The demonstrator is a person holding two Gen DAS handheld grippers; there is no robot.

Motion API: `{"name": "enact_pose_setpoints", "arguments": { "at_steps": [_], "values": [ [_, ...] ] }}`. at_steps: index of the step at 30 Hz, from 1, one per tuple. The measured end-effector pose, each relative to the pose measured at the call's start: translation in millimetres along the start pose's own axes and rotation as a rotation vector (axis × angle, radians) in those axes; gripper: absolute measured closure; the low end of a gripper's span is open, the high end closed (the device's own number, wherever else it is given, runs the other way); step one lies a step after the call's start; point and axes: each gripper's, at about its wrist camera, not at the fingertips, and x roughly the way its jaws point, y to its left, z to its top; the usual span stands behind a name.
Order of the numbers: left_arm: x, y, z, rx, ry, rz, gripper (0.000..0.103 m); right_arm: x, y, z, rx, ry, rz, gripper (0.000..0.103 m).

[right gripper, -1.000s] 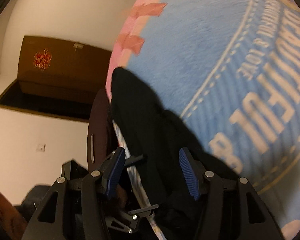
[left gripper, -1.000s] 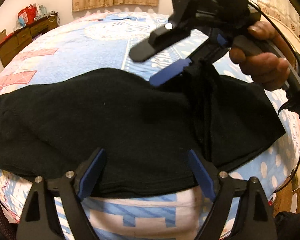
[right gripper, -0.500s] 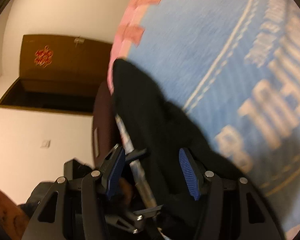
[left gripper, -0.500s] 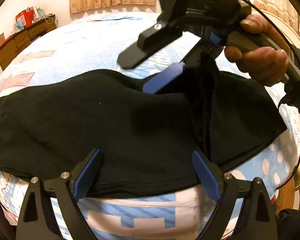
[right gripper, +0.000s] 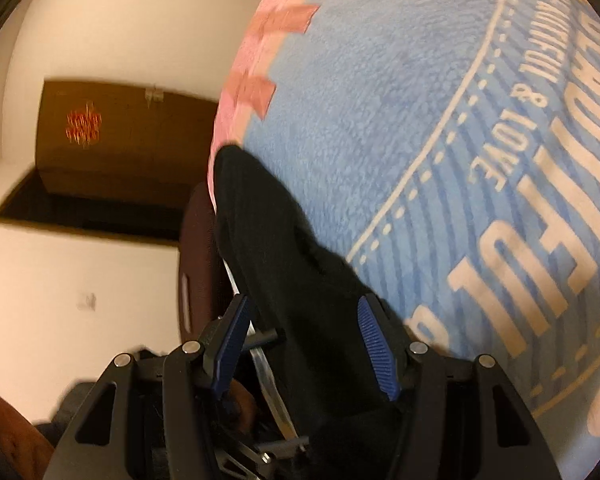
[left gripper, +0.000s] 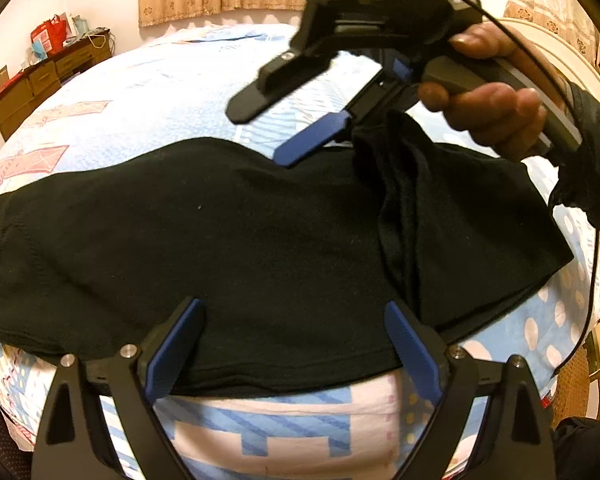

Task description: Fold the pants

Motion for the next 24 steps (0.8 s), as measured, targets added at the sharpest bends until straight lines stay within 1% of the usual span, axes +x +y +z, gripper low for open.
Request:
{"name": "enact_pose_setpoints", "arguments": {
  "at_steps": [2, 4, 5, 8, 10, 12, 14, 16, 19, 21, 24],
  "values": [
    [-0.4, 1.8, 0.9, -0.002, 0.0, -0.002, 0.008, -4.9, 6.8, -1.1, -0.027, -0.011, -0.039, 0.045],
    [-0.4, 1.9, 0.6, -0.001, 0.0, -0.001, 0.008, -16.0, 13.4, 4.5, -0.07, -0.074, -0.058, 0.045],
    [-0.5, 2.3, 0.6, -0.001, 0.0, -0.002, 0.008, -17.7, 13.5, 7.2, -0.073, -0.085, -0.056, 0.045],
    [0.1, 1.5, 0.3, 0.001, 0.0, 0.0, 0.008, -4.8, 7.7, 13.9, -0.066, -0.063, -0.05, 0.045],
    [0.5, 1.6, 0.1, 0.002, 0.0, 0.0, 0.008, 10.5, 1.8, 12.1, -0.041, -0.015, -0.011, 0.045],
    [0.5, 1.6, 0.1, 0.0, 0.0, -0.001, 0.008, 13.3, 3.2, 7.5, -0.052, -0.005, 0.014, 0.045],
    [0.7, 1.9, 0.7, -0.001, 0.001, -0.003, 0.007, 9.9, 3.9, 3.4, -0.047, 0.002, 0.037, 0.045],
    [1.0, 2.2, 0.8, -0.002, 0.001, -0.005, 0.007, 4.8, 4.4, -1.0, -0.053, 0.009, 0.035, 0.045],
    [1.9, 1.0, 0.8, 0.002, 0.001, -0.002, 0.007, -0.6, 4.6, -8.2, -0.062, 0.028, 0.064, 0.045],
    [2.5, -0.6, 0.2, 0.003, 0.0, -0.001, 0.007, -4.4, 4.9, -10.1, -0.066, 0.018, 0.056, 0.045],
    [2.7, -1.3, -0.6, 0.003, 0.0, -0.001, 0.007, -4.9, 8.0, -10.4, -0.083, 0.004, 0.076, 0.045]
  ]
}}
